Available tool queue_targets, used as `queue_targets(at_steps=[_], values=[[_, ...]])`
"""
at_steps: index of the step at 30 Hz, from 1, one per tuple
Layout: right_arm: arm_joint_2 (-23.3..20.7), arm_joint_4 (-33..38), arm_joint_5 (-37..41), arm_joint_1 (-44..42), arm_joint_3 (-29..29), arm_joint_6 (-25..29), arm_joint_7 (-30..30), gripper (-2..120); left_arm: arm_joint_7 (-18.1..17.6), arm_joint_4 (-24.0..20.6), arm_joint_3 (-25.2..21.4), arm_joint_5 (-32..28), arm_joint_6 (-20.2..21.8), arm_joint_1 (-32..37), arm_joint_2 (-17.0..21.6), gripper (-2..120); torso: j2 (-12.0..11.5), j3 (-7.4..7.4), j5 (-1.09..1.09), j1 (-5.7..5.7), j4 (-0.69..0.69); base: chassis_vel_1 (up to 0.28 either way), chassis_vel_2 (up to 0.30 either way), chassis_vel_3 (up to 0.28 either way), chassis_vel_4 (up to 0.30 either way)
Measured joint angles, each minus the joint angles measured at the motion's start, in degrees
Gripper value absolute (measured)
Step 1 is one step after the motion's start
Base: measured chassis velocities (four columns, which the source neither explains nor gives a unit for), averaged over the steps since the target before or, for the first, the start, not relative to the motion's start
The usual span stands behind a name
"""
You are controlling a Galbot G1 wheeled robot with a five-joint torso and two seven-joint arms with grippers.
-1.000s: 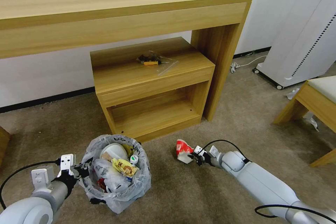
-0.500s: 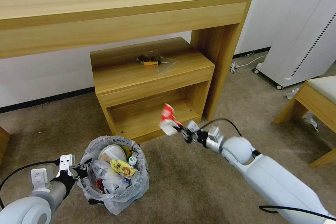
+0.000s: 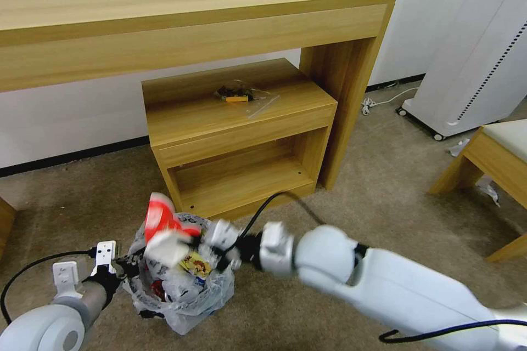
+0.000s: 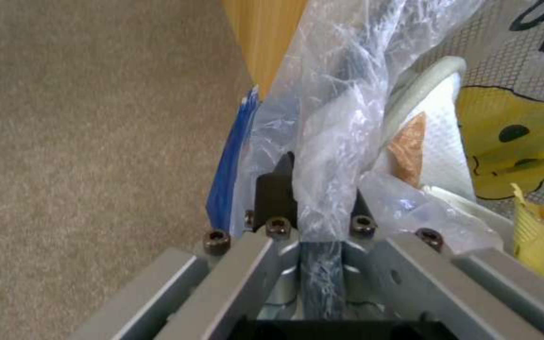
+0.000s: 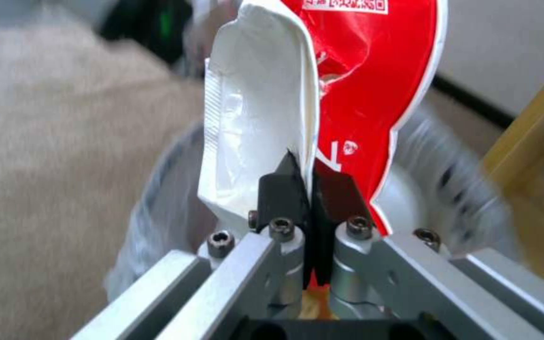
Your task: Pick up the trash bin and place the garbage on the floor into it.
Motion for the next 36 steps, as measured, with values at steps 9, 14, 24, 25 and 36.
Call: queue_targets(at_steps=[9,14,24,25,36], values=[[1.9,-2.6,0.4,1.0,-1.3,-3.7,4.4,21,0.0,-0.3,-0.1,-0.2,0.0,-0.2,0.0,0,0.0,0.00,0.01,0.00,0.00,0.000,0.000,0.000,0.000],[2.2,-3.1,2.1,0.9,-0.7,-2.9,7.4,39,0.0,-0.3,0.1,-0.2,0.0,-0.3,0.0,0,0.0,0.00,0.00,0.00,0.00,0.000,0.000,0.000,0.000],[2.2,-0.6,3.8,-1.0,3.0,-0.7,12.6,76,-1.0,0.3,-0.2,-1.1,0.0,-0.5,0.4,0,0.0,0.00,0.01,0.00,0.00,0.000,0.000,0.000,0.000],[1.9,0.1,4.1,-1.5,4.2,-0.5,13.2,78,-1.0,0.4,-0.3,-1.1,0.0,-0.5,0.5,0,0.0,0.00,0.01,0.00,0.00,0.000,0.000,0.000,0.000],[-3.1,3.6,1.3,-23.2,29.5,7.0,19.4,100,-1.2,2.2,-3.1,-2.2,0.0,-0.7,0.5,0,0.0,0.00,0.03,0.01,-0.01,0.000,0.000,0.000,0.000]])
